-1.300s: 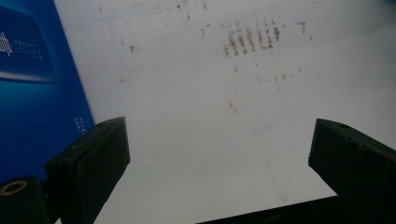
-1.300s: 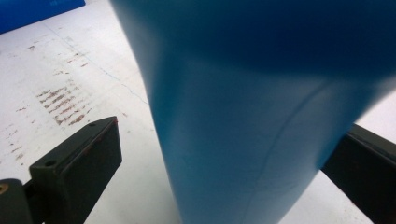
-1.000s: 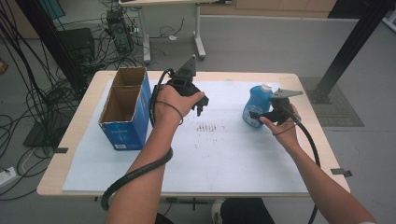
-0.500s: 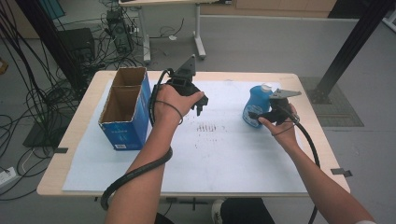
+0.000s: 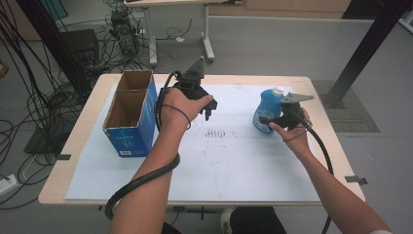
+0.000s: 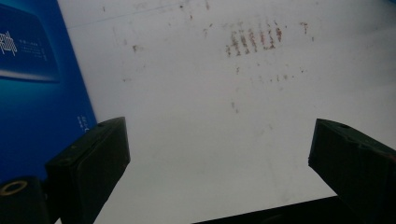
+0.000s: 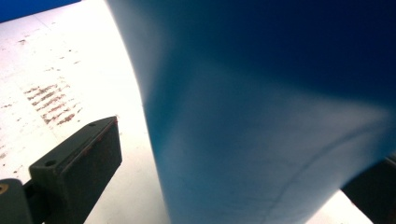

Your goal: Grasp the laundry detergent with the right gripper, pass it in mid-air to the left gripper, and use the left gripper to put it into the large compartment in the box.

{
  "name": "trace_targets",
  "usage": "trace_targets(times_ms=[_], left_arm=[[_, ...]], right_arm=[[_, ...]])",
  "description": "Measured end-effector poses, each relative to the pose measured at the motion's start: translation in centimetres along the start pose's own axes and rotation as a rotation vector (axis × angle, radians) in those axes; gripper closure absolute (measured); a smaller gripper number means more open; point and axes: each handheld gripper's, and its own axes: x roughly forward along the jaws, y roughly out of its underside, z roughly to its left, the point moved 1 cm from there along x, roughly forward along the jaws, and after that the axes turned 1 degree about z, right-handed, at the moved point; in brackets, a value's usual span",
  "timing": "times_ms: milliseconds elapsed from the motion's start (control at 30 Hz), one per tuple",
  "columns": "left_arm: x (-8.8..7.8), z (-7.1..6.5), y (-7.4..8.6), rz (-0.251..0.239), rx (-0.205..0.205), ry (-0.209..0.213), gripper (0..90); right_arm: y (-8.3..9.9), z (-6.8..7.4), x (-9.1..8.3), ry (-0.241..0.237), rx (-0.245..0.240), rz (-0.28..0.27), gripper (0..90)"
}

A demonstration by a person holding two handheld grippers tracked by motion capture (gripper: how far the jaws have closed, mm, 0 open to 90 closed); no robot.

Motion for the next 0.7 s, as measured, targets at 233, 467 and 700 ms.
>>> trace_targets(times_ms=[233, 467, 700], left_arm=[[0.03, -0.14, -0.01, -0.001, 0.000, -0.001, 5.8], [-0.07, -0.10, -0.05, -0.002, 0.000, -0.003, 5.8], [-0.07, -0.03, -0.09, -0.002, 0.001, -0.005, 5.8]], right_arm=[[0.04, -0.16, -0.08, 0.005, 0.004, 0.002, 1.0], [0.00, -0.11, 0.00, 0.003, 0.000, -0.005, 0.9], [0.01, -0.17, 0.05, 0.005, -0.004, -0.003, 1.0]])
